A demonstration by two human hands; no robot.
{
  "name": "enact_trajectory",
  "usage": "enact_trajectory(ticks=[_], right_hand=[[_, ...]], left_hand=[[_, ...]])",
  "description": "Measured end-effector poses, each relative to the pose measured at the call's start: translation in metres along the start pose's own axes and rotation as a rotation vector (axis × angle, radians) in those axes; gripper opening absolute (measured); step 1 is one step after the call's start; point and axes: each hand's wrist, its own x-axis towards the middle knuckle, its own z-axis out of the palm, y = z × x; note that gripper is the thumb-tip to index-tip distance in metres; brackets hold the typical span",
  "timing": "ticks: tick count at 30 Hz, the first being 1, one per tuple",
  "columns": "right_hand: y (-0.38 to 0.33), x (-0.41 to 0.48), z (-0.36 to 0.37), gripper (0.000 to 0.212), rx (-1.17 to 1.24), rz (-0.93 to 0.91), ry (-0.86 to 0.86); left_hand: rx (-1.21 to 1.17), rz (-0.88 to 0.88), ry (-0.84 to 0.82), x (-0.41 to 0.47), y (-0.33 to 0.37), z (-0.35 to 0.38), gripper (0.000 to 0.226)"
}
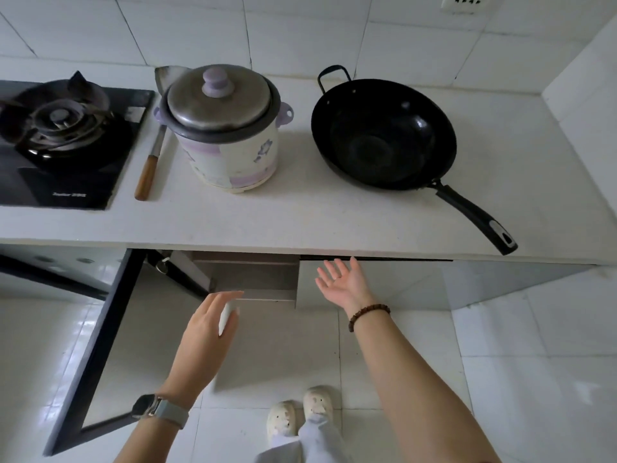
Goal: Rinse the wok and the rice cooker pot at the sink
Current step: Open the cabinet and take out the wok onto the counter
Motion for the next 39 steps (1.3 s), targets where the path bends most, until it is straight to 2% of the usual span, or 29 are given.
enact_trajectory(ticks=[6, 9, 11, 13, 17, 19, 22, 27, 34, 39], right_hand=[[-0.005, -0.002, -0.01, 0.051, -0.204, 0.027, -0.012], [-0.006, -0.014, -0.019, 0.049, -0.428, -0.01, -0.02], [-0.009, -0.029, -0.022, 0.043, -0.622, -0.101, -0.033], [-0.011, -0.044, -0.026, 0.035, -0.881, -0.292, -0.056], [-0.009, -0.071, -0.036, 0.04, -1.485, -0.897, -0.146], [-0.007, -0.084, -0.032, 0.039, -1.63, -1.149, -0.213], [0.002, -0.105, -0.016, 0.043, -1.714, -1.273, -0.296], [0.034, -0.124, 0.02, 0.048, -1.808, -1.334, -0.411], [0.103, -0.138, 0.078, 0.046, -1.798, -1.382, -0.532], [0.161, -0.147, 0.112, 0.047, -1.81, -1.382, -0.596]], left_hand=[[0.024, -0.016, 0.021, -0.007, 0.01, 0.007, 0.029], [0.019, -0.022, 0.058, -0.011, 0.016, 0.008, 0.03], [0.005, -0.027, 0.09, -0.014, 0.018, 0.008, 0.03], [-0.004, -0.034, 0.125, -0.016, 0.02, 0.007, 0.029], [-0.042, -0.087, 0.187, -0.025, 0.02, 0.005, 0.027], [-0.083, -0.146, 0.219, -0.032, 0.018, 0.003, 0.025], [-0.123, -0.192, 0.284, -0.043, 0.006, -0.005, 0.022], [-0.177, -0.275, 0.376, -0.065, -0.028, -0.032, 0.023], [-0.257, -0.421, 0.519, -0.087, -0.094, -0.095, 0.021], [-0.258, -0.539, 0.458, -0.089, -0.149, -0.14, 0.022]])
